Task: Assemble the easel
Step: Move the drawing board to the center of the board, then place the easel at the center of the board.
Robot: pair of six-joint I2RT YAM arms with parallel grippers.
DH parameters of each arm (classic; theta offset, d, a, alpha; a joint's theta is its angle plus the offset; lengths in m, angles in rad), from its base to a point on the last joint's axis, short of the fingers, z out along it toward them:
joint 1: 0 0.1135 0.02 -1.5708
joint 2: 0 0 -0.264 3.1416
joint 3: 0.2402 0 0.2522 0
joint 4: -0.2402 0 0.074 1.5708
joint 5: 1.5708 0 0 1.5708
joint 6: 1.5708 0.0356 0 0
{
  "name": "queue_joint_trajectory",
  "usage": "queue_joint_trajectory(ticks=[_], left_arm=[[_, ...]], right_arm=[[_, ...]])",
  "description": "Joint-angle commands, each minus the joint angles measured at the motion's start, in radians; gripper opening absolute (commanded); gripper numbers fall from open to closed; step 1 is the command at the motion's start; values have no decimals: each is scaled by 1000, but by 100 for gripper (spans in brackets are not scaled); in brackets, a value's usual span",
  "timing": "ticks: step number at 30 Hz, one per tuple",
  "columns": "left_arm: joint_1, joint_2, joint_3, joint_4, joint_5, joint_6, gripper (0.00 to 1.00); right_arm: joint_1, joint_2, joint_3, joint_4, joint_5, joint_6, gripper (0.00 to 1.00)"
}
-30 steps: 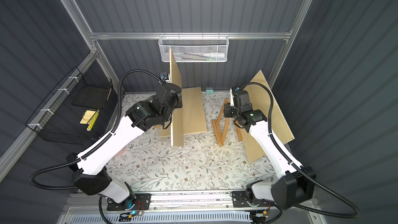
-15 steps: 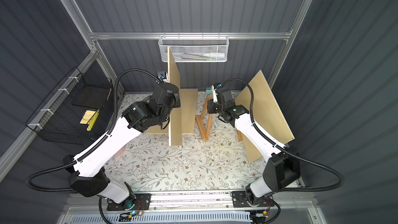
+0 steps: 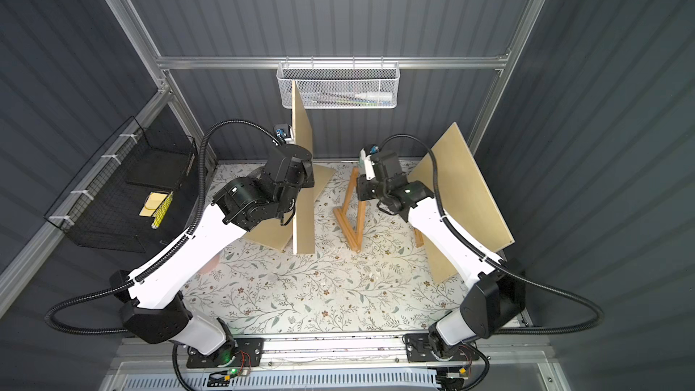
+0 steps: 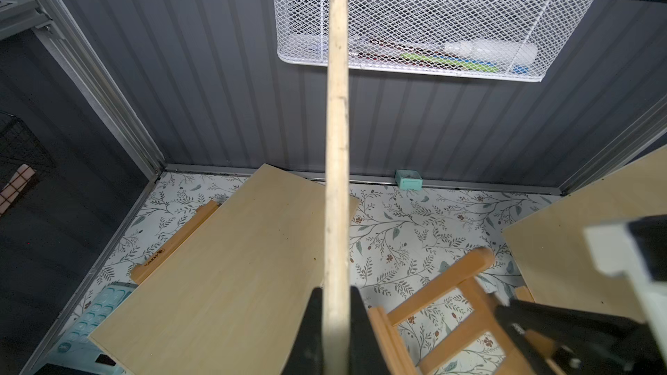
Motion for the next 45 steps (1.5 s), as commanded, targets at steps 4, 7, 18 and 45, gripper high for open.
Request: queue_joint_trajectory(ticks=[4,7,18,45], left_arm=[[-2,-28,73,179,-75,32,0],[-2,-22,76,178,-69,34,0],[-2,-3,94,156,-36,19,0],[-5,81,206,38,28,-7,0]], right_arm=[[-289,-117,5,-71,-231,158,0],[-366,-127,-15,-76,-336,218,0],[-413,-127,-69,-17,-380,255,0],[-94,-203,-397,106,87,125,0]])
